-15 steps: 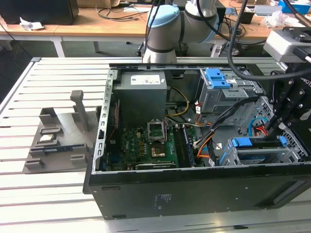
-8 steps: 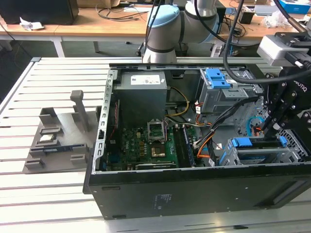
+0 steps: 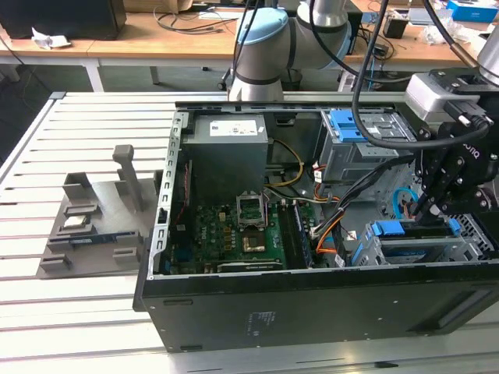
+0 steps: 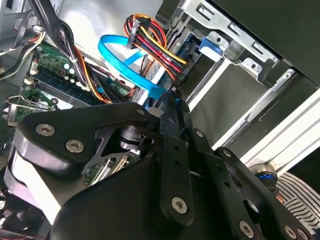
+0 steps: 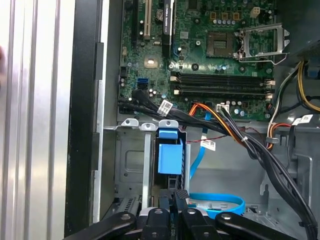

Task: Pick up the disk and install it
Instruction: 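Insert the second disk wire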

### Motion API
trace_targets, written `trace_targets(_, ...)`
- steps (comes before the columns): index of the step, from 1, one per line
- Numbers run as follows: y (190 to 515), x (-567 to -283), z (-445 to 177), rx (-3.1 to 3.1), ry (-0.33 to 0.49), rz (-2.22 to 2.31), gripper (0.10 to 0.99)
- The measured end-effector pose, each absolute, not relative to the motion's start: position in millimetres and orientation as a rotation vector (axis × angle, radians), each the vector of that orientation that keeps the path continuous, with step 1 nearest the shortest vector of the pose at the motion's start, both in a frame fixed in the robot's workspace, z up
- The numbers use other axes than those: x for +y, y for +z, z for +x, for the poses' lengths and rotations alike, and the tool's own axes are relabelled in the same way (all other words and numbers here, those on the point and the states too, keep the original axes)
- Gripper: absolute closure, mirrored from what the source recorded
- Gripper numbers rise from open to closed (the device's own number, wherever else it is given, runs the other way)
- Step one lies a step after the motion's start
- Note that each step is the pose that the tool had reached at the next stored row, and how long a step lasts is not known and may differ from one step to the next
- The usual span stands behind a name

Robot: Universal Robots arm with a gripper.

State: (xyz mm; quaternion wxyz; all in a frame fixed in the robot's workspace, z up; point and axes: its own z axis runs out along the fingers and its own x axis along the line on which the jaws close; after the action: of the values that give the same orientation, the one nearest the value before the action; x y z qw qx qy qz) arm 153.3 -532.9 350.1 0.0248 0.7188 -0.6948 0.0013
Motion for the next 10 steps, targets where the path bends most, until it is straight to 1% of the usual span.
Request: trace_targets(10,348.1,-532.9,153.3,-2.140,0.000,2.235,0.925)
